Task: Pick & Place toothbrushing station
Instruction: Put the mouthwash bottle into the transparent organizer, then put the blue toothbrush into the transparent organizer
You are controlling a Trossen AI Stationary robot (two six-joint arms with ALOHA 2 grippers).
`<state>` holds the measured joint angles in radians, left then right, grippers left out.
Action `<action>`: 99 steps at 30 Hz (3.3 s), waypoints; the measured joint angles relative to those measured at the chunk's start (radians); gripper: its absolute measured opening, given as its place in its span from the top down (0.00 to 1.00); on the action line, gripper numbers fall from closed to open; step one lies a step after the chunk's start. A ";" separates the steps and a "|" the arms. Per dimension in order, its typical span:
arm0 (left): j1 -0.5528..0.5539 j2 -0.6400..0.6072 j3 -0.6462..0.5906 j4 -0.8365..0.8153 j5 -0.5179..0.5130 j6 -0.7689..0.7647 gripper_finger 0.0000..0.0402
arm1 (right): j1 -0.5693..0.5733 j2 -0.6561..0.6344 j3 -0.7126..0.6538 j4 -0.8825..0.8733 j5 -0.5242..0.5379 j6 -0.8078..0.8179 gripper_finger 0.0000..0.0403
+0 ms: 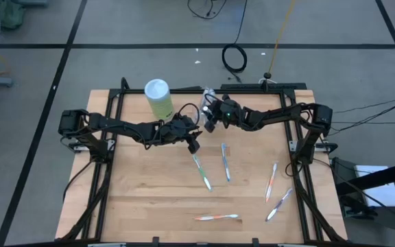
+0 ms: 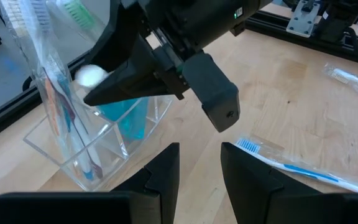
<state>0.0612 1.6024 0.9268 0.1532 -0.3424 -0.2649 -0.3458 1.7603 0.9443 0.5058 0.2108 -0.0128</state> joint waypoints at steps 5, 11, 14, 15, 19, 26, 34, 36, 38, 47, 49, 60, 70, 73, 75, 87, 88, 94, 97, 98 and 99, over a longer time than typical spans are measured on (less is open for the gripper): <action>0.000 0.000 0.000 0.000 0.000 0.000 0.69 | 0.000 0.000 0.000 -0.018 0.000 -0.002 0.64; 0.000 0.000 0.000 0.000 0.000 0.000 0.69 | 0.000 0.000 0.000 -0.024 0.000 0.001 0.57; 0.000 0.000 0.000 0.000 0.000 0.000 0.69 | 0.001 -0.032 -0.001 -0.043 0.000 0.003 0.55; 0.000 0.000 0.000 0.000 0.000 0.000 0.69 | 0.002 -0.045 -0.001 -0.045 -0.002 0.005 0.55; 0.000 0.000 0.000 0.000 0.000 0.000 0.69 | 0.022 -0.122 -0.002 -0.152 -0.003 0.005 0.54; 0.000 0.000 0.000 0.000 0.000 0.000 0.69 | 0.117 -0.283 0.000 -0.395 -0.003 0.006 0.55; 0.000 0.000 0.000 0.002 0.000 0.000 0.69 | 0.238 -0.348 0.000 -0.636 -0.005 0.141 0.55; 0.000 0.000 0.000 0.002 0.000 0.000 0.69 | 0.258 -0.347 0.000 -0.672 -0.005 0.166 0.55; 0.000 0.000 0.000 0.002 0.000 0.000 0.69 | 0.273 -0.347 0.000 -0.696 -0.005 0.206 0.55; 0.000 0.000 0.000 0.002 0.000 0.000 0.69 | 0.301 -0.347 -0.004 -0.797 -0.003 0.490 0.56; 0.000 0.000 0.000 0.002 0.000 0.000 0.69 | 0.303 -0.347 -0.028 -0.786 -0.003 0.527 0.56; 0.000 0.000 0.000 0.004 0.000 -0.001 0.69 | 0.302 -0.346 -0.193 -0.747 -0.085 0.731 0.56; 0.000 0.000 0.000 0.006 0.000 -0.001 0.69 | 0.309 -0.346 -0.248 -0.592 -0.082 0.774 0.56; 0.000 0.000 0.000 0.007 0.000 -0.001 0.69 | 0.309 -0.346 -0.278 -0.572 -0.082 0.808 0.56; 0.000 0.000 0.000 0.007 0.000 -0.001 0.69 | 0.308 -0.346 -0.308 -0.528 -0.082 0.829 0.56; 0.000 0.000 0.000 0.008 0.000 -0.001 0.69 | 0.308 -0.291 -0.384 -0.306 -0.085 0.857 0.56; 0.000 0.000 0.000 0.009 0.000 -0.001 0.69 | 0.308 -0.273 -0.384 -0.292 -0.085 0.867 0.56; 0.001 0.000 0.000 0.009 0.000 0.000 0.69 | 0.308 -0.191 -0.381 -0.217 -0.128 0.865 0.56; 0.001 0.000 0.000 0.009 0.000 0.000 0.69 | 0.306 -0.190 -0.381 -0.210 -0.129 0.842 0.56; 0.001 0.000 0.000 0.009 0.000 0.000 0.69 | 0.303 -0.190 -0.381 -0.210 -0.121 0.821 0.56; 0.001 0.000 0.000 0.009 0.000 0.000 0.69 | 0.302 -0.189 -0.381 -0.211 -0.110 0.800 0.56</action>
<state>0.0620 1.6024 0.9264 0.1619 -0.3424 -0.2653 -0.0442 1.5709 0.5636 0.2952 0.1005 0.7875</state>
